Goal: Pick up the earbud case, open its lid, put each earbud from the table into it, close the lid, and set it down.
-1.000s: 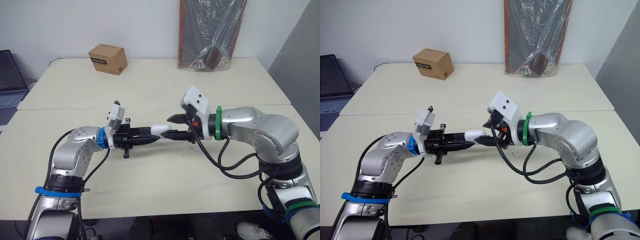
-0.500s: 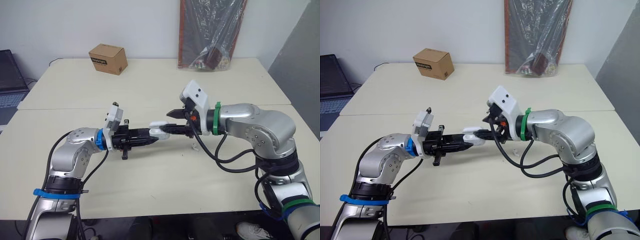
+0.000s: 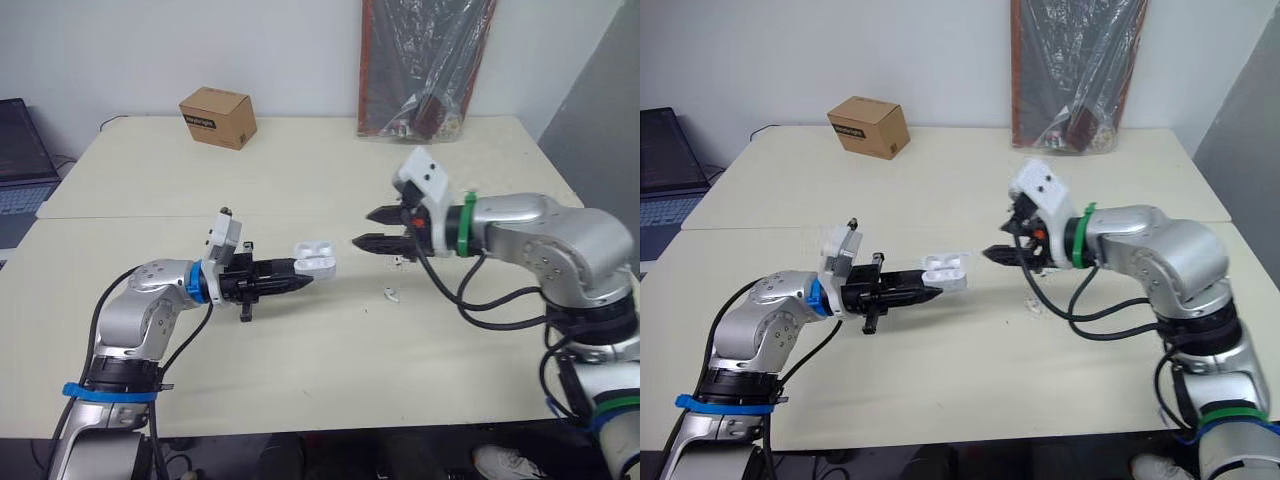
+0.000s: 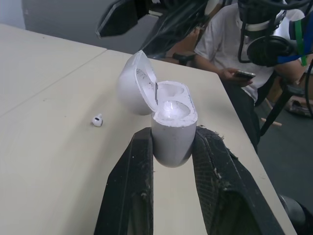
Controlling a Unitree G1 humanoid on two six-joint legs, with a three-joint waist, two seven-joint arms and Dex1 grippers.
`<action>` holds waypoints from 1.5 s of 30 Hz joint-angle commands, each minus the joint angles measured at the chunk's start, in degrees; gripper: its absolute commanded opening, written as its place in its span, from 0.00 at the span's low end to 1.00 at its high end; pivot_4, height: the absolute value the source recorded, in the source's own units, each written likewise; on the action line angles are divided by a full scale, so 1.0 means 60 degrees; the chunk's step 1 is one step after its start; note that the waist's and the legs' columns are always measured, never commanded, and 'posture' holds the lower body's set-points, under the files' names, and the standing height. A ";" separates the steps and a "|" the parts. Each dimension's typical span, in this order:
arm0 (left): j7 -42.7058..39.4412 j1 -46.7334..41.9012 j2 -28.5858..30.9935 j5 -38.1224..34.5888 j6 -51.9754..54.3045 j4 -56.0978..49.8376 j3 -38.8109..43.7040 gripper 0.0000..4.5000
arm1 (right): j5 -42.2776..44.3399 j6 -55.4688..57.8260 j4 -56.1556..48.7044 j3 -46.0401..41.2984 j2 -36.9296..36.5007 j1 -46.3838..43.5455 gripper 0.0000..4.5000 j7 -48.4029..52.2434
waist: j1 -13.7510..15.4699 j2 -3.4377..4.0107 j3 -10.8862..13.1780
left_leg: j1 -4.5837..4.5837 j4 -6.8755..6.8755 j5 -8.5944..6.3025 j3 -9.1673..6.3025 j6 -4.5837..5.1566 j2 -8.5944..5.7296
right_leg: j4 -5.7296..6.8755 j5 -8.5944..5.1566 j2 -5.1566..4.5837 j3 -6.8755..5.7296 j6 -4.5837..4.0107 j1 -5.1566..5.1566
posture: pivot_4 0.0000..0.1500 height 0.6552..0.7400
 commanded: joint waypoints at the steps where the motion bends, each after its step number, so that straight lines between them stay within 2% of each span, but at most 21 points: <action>1: 0.0094 -0.0308 0.0055 -0.0331 -0.0048 -0.0141 0.0378 0.18 | -0.0581 -0.0593 -0.0300 0.0602 -0.0216 0.0644 0.63 0.0024 | -0.0002 0.0000 0.0000 | 0.0001 -0.0001 0.0000 0.0002 0.0000 0.0000 | 0.0000 0.0000 0.0000 0.0003 0.0000 -0.0001 | 1.00 1.00; 12: 0.0451 -0.0648 -0.0111 -0.0572 0.0146 -0.0333 0.0336 0.18 | -0.1641 -0.1101 -0.0134 0.1329 0.0157 0.2193 0.63 -0.0390 | -0.0009 0.0000 0.0000 | 0.0003 0.0005 0.0000 0.0007 -0.0001 0.0000 | 0.0003 -0.0002 0.0002 0.0010 0.0004 0.0001 | 1.00 1.00; 38: 0.0433 -0.0467 0.0028 -0.0435 0.0154 -0.0494 0.0247 0.18 | -0.2708 -0.1523 0.0800 0.1557 0.0911 0.2655 0.63 -0.0387 | -0.0005 0.0000 0.0000 | 0.0005 0.0005 0.0001 0.0006 -0.0001 0.0000 | 0.0003 -0.0001 0.0003 0.0009 0.0002 0.0002 | 1.00 1.00; 40: 0.0431 -0.0444 0.0023 -0.0429 0.0145 -0.0492 0.0241 0.18 | -0.2734 -0.1520 0.0807 0.1563 0.0898 0.2656 0.55 -0.0369 | -0.0006 0.0000 0.0000 | 0.0005 0.0005 0.0001 0.0006 -0.0001 0.0000 | 0.0004 -0.0001 0.0003 0.0009 0.0003 0.0002 | 1.00 1.00; 45: 0.0422 -0.0383 0.0024 -0.0417 0.0134 -0.0501 0.0248 0.18 | -0.2769 -0.1488 0.0778 0.1555 0.0813 0.2658 0.55 -0.0284 | -0.0005 0.0000 0.0000 | 0.0005 0.0005 0.0001 0.0006 -0.0001 0.0000 | 0.0003 0.0000 0.0003 0.0009 0.0002 0.0002 | 1.00 1.00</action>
